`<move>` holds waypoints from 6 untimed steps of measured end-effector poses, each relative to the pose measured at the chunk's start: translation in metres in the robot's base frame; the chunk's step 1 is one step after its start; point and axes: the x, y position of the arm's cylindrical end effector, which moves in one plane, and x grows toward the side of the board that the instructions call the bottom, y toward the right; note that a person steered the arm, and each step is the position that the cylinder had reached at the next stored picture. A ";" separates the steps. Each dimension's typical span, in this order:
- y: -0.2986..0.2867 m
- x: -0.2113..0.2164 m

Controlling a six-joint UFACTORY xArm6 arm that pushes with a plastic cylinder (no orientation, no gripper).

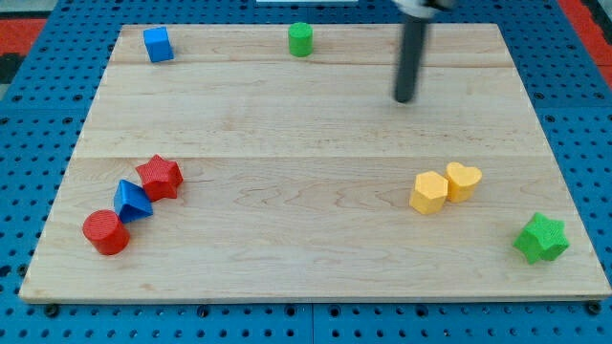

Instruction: Slide the green star left and up a bit

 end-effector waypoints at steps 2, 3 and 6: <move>0.165 0.122; 0.138 0.188; 0.055 0.230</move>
